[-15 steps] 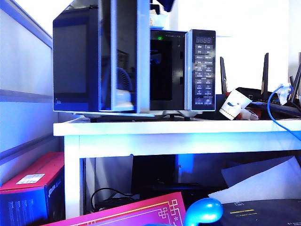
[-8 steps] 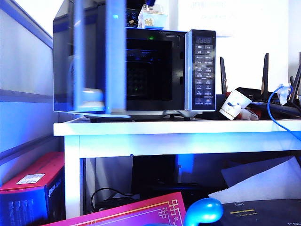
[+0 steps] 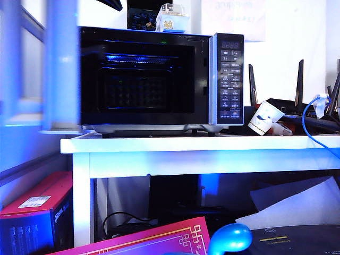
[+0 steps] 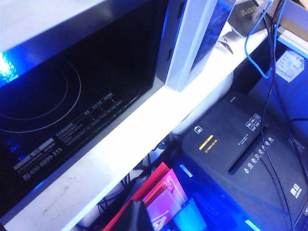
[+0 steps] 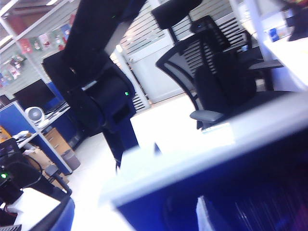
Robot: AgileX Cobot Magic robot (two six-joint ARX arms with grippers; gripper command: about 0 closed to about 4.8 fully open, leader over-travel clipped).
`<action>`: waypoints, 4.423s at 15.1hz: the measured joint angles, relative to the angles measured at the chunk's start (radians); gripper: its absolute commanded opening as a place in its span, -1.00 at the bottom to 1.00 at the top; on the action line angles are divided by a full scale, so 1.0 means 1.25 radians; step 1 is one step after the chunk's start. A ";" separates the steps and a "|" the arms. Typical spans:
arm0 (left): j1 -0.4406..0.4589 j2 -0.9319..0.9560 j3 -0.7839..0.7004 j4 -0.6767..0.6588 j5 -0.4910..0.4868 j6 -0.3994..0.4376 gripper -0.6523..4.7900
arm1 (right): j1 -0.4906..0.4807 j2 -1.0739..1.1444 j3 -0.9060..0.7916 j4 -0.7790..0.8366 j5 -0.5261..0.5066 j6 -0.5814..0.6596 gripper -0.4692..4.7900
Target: Open the microwave door, place the box of snacks from the top of the microwave inside, then close the microwave door.
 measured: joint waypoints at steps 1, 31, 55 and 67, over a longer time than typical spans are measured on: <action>0.000 0.000 0.000 -0.006 0.000 0.001 -0.78 | -0.006 -0.002 0.000 0.000 -0.007 0.000 0.45; 0.000 -0.027 0.000 -0.002 0.000 0.014 -0.78 | -0.104 0.181 0.338 -0.112 1.029 -0.528 1.00; 0.000 -0.038 0.000 -0.002 0.000 0.014 -0.78 | -0.044 0.417 0.610 -0.208 1.230 -0.575 0.55; 0.000 -0.038 0.000 -0.002 0.000 0.014 -0.78 | -0.045 0.417 0.609 -0.207 1.223 -0.578 0.18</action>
